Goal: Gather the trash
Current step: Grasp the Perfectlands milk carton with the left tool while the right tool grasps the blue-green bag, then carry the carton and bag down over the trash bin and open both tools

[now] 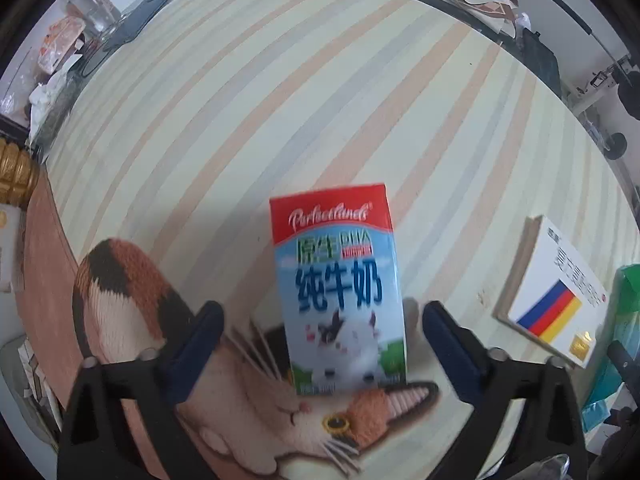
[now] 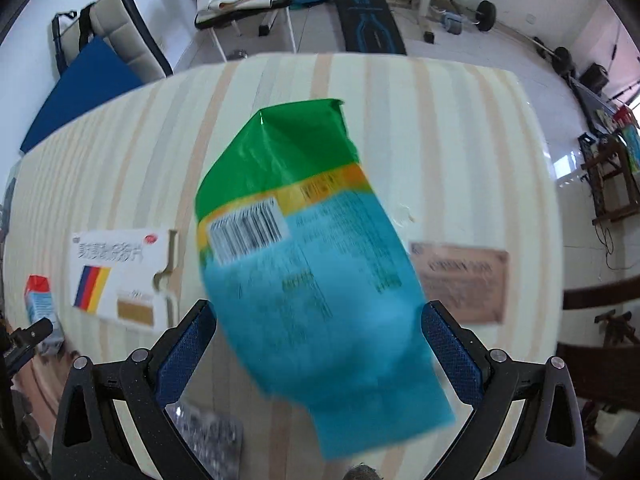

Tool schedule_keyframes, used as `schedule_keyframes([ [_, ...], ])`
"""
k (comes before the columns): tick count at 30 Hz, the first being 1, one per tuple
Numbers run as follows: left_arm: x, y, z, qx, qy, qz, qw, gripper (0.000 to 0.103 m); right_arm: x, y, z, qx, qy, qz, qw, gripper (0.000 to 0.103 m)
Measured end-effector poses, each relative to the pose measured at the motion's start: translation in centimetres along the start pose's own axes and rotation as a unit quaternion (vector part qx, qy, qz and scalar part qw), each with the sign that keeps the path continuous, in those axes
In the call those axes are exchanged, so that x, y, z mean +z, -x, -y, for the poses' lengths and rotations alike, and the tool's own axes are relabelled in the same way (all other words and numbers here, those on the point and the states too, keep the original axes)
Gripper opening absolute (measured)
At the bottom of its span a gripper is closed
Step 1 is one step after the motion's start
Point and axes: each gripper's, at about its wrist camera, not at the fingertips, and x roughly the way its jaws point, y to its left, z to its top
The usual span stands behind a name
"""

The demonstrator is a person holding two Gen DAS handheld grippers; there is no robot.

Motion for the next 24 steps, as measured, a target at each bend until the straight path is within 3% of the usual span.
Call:
schedule_keyframes([
  [1, 0.0, 0.1, 0.0, -0.005, -0.003, 0.002, 1.0, 0.074, 0.4, -0.2, -0.3, -0.004, 0.003, 0.003, 1.0, 0.103],
  [3, -0.3, 0.6, -0.2, -0.024, -0.007, 0.01, 0.9996, 0.047, 0.7, -0.2, -0.7, -0.012, 0.007, 0.014, 1.0, 0.103],
  [4, -0.3, 1.0, -0.1, -0.02, -0.013, 0.013, 0.9996, 0.047, 0.7, -0.1, -1.0, -0.016, 0.011, 0.016, 1.0, 0.1],
  [5, -0.7, 1.2, -0.1, -0.012, -0.022, 0.019, 0.9995, 0.047, 0.8, 0.1, -1.3, -0.026, 0.014, 0.019, 0.999, 0.088],
  [7, -1.3, 1.7, -0.2, -0.006, -0.034, 0.027, 0.999, 0.047, 0.6, 0.7, -2.2, -0.032, 0.024, 0.03, 0.999, 0.077],
  [11, -3.5, 3.7, -0.9, 0.002, -0.049, 0.049, 0.9976, 0.047, 0.0, 2.7, -4.2, -0.049, 0.052, 0.057, 0.996, 0.042],
  [15, -5.8, 6.0, -1.3, 0.003, -0.061, 0.068, 0.9958, 0.047, -1.4, 4.9, -5.4, -0.023, 0.06, 0.075, 0.995, 0.033],
  [24, -9.8, 10.9, -1.6, -0.018, -0.079, 0.104, 0.9912, 0.047, -6.9, 11.5, -5.8, 0.055, 0.049, 0.106, 0.992, 0.029],
])
